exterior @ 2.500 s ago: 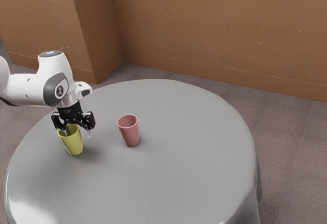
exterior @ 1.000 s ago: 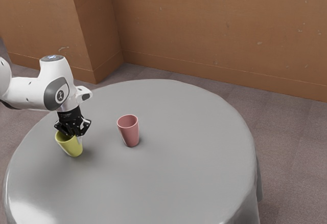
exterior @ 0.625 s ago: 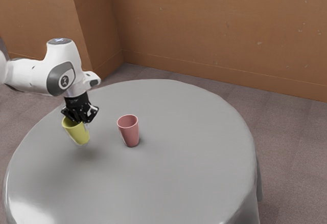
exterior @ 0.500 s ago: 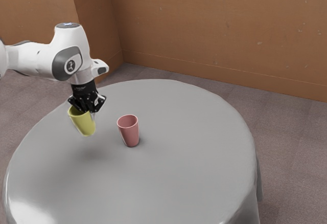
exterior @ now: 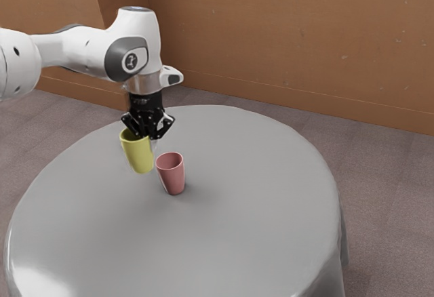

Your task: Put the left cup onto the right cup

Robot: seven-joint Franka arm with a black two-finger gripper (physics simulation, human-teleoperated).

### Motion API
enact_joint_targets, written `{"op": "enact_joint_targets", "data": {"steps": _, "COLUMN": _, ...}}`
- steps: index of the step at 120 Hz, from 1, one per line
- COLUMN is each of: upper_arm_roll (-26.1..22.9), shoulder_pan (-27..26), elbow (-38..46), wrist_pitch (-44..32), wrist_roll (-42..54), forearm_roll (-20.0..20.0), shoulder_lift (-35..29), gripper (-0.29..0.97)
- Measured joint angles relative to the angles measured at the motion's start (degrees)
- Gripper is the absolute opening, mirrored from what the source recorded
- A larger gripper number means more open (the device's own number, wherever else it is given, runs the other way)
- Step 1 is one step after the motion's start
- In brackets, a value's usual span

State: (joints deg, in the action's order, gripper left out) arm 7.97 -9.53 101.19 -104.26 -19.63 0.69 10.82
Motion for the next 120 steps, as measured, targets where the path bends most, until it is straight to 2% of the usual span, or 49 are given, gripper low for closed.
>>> {"op": "enact_joint_targets", "data": {"steps": 43, "upper_arm_roll": -2.96, "shoulder_pan": -0.03, "elbow": -5.8, "wrist_pitch": 1.36, "wrist_roll": -1.86, "forearm_roll": 0.18, "shoulder_lift": 3.68, "gripper": -0.1}}
{"op": "enact_joint_targets", "data": {"steps": 120, "upper_arm_roll": -3.58, "shoulder_pan": 0.12, "elbow": -8.93, "wrist_pitch": 0.66, "wrist_roll": -4.05, "forearm_roll": 0.4, "shoulder_lift": 7.61, "gripper": -0.1}}
